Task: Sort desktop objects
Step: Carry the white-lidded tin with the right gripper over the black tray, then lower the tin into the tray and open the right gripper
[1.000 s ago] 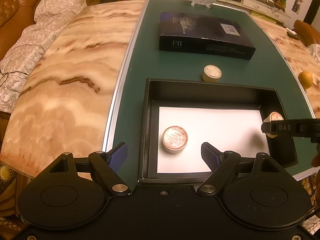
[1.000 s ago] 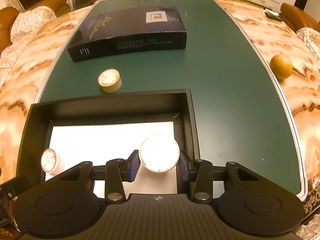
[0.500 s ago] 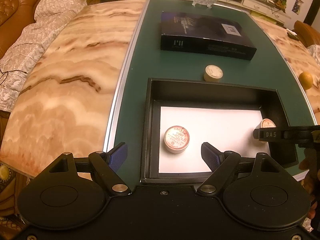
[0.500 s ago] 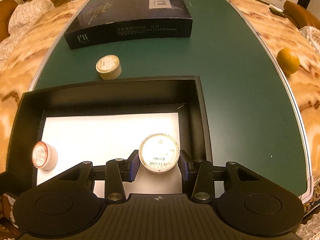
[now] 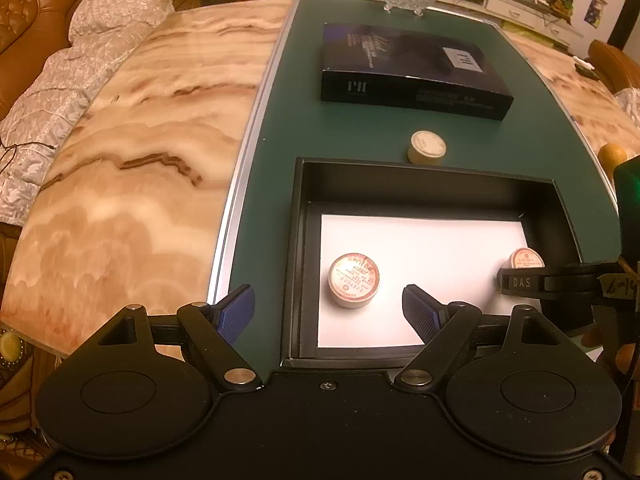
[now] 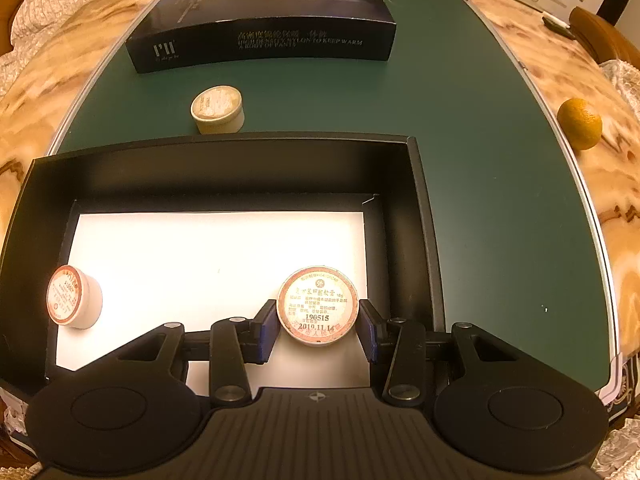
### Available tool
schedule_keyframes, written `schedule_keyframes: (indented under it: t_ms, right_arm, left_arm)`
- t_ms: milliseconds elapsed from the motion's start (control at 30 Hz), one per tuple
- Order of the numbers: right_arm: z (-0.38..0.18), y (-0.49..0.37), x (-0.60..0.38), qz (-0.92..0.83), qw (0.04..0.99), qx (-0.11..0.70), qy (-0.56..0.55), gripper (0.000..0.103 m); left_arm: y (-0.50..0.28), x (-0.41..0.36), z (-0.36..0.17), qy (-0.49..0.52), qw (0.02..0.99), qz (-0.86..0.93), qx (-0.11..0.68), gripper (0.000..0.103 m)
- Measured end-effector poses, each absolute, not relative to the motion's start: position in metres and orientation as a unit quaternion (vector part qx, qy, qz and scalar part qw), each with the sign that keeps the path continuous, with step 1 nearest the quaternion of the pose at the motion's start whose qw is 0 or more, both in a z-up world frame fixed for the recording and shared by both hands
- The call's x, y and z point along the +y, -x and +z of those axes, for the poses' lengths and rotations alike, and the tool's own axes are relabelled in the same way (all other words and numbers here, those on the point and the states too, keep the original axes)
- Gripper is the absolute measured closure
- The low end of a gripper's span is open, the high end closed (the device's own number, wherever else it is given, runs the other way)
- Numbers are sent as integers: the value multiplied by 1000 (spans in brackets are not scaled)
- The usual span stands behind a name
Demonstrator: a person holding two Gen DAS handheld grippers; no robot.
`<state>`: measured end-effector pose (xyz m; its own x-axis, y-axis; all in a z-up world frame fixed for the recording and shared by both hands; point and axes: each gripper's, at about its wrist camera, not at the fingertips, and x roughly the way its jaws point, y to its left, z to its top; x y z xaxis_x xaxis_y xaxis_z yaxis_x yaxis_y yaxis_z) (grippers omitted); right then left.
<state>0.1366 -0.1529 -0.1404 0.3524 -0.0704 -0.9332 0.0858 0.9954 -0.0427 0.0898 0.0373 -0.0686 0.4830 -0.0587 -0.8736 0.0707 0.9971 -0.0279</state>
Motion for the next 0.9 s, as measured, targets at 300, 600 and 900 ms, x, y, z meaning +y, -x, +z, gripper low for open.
schedule_keyframes:
  t_ms: [300, 600, 900]
  right_arm:
    - [-139, -136, -155, -42, 825, 564, -17, 56]
    - [-131, -131, -166, -35, 833, 551, -40, 47]
    - [-105, -119, -178, -29, 856, 514, -53, 37]
  left_arm:
    - [-91, 34, -68, -11, 861, -36, 508, 22]
    - [-101, 20, -62, -22, 864, -37, 502, 16]
    - [-130, -7, -55, -37, 872, -37, 487, 13]
